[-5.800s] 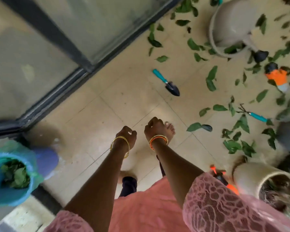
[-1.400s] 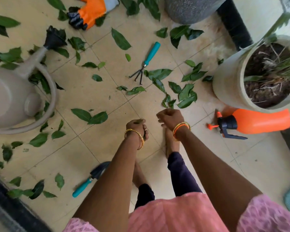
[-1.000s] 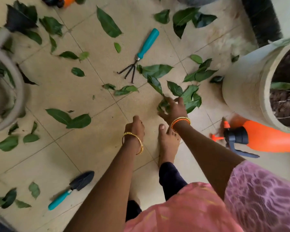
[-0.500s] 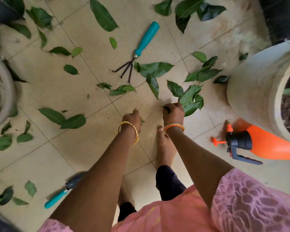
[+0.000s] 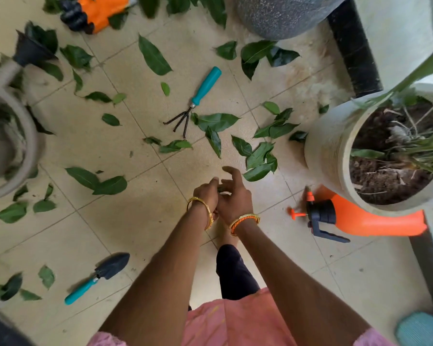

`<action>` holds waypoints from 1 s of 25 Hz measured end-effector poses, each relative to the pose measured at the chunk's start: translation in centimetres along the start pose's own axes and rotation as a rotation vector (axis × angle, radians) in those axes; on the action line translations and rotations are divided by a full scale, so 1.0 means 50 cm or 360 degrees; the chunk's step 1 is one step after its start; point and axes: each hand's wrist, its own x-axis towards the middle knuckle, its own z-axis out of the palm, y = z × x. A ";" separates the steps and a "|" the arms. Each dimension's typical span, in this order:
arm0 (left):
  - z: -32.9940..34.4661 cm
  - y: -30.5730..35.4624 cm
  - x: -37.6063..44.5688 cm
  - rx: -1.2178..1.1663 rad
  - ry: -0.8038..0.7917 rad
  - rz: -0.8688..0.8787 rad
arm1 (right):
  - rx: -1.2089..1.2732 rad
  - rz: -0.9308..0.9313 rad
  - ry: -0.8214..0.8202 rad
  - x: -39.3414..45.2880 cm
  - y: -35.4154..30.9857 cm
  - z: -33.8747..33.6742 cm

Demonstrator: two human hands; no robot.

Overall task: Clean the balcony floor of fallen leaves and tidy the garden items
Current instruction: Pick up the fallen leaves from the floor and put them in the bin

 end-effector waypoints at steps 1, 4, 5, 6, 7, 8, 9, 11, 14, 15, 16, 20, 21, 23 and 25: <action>0.003 0.001 -0.007 -0.0025 0.0005 -0.0001 | 0.0061 0.0004 -0.0090 -0.003 0.004 -0.010; 0.016 0.000 0.007 0.0000 -0.0104 -0.0006 | 0.0363 -0.0028 -0.0013 0.000 0.023 -0.035; 0.018 0.000 0.016 0.0054 -0.0133 -0.0020 | 0.0253 -0.0094 0.0140 0.009 0.035 -0.039; 0.017 0.000 0.027 0.0114 -0.0137 -0.0045 | 0.0104 -0.0137 0.0265 0.025 0.054 -0.044; 0.016 -0.003 0.038 0.0171 -0.0128 -0.0074 | -0.0085 -0.0129 0.0330 0.049 0.074 -0.051; 0.014 -0.007 0.047 0.0223 -0.0106 -0.0093 | -0.0253 -0.0074 0.0317 0.078 0.094 -0.062; 0.012 -0.010 0.054 0.0253 -0.0087 -0.0083 | -0.0442 -0.0026 0.0264 0.110 0.115 -0.074; 0.009 -0.019 0.069 0.0285 -0.0068 -0.0023 | -0.0810 0.0001 0.0177 0.159 0.146 -0.097; 0.008 -0.025 0.092 0.0312 -0.0044 0.0045 | -0.0947 0.0147 0.0246 0.218 0.170 -0.118; 0.010 -0.023 0.099 0.0313 -0.0025 0.0038 | -0.0867 0.0238 0.0297 0.237 0.172 -0.123; 0.012 -0.021 0.105 0.0326 0.0007 0.0030 | -0.0780 0.0308 0.0324 0.252 0.176 -0.125; 0.030 -0.020 0.125 0.0372 0.0055 0.0032 | -0.0722 0.0332 0.0392 0.271 0.205 -0.093; 0.035 -0.015 0.124 0.0361 0.0038 0.0026 | -0.0700 0.0312 0.0437 0.276 0.211 -0.091; 0.045 -0.008 0.121 0.0353 0.0011 0.0026 | -0.0629 0.0354 0.0522 0.286 0.227 -0.106; 0.053 -0.003 0.117 0.0363 0.0014 0.0022 | -0.0698 0.0436 0.0680 0.279 0.226 -0.125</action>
